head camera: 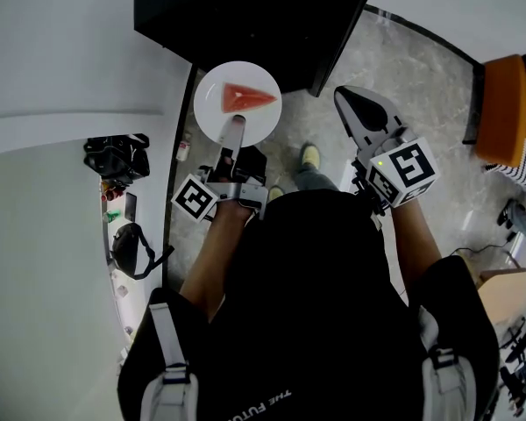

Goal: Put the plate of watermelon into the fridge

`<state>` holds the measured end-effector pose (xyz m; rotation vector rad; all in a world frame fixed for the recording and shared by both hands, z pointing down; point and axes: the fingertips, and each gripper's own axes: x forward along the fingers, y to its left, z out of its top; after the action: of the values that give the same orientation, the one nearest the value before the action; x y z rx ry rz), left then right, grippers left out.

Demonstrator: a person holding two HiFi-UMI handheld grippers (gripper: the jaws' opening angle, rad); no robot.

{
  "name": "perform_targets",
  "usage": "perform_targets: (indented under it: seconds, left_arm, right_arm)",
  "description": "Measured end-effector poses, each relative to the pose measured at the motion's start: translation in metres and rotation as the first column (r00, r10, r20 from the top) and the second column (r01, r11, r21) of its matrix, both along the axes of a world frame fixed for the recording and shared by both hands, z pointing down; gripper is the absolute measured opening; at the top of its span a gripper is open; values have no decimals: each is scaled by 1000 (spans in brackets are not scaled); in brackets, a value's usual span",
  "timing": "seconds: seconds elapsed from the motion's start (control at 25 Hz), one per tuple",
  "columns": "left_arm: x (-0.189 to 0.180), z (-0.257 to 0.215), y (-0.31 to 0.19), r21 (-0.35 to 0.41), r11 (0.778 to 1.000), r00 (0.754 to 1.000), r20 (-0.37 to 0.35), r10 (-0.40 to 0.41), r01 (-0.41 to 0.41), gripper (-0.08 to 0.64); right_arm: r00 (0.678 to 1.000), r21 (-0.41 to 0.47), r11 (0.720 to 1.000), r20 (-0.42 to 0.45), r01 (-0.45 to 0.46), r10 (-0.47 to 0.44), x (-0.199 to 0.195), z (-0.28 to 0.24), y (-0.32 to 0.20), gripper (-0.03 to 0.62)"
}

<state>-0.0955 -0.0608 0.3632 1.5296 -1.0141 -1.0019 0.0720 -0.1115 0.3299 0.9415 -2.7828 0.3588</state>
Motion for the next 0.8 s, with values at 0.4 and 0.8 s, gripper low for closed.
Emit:
perform_targets:
  seconds: [0.4, 0.8]
  left_arm:
    - [25, 10, -45, -38, 999, 1000, 22, -14, 15, 20]
    - [25, 8, -44, -37, 999, 999, 26, -20, 21, 20]
  right_arm:
    - [999, -37, 999, 28, 32, -31, 21, 11, -49, 8]
    - [999, -44, 999, 45, 27, -25, 20, 10, -52, 8]
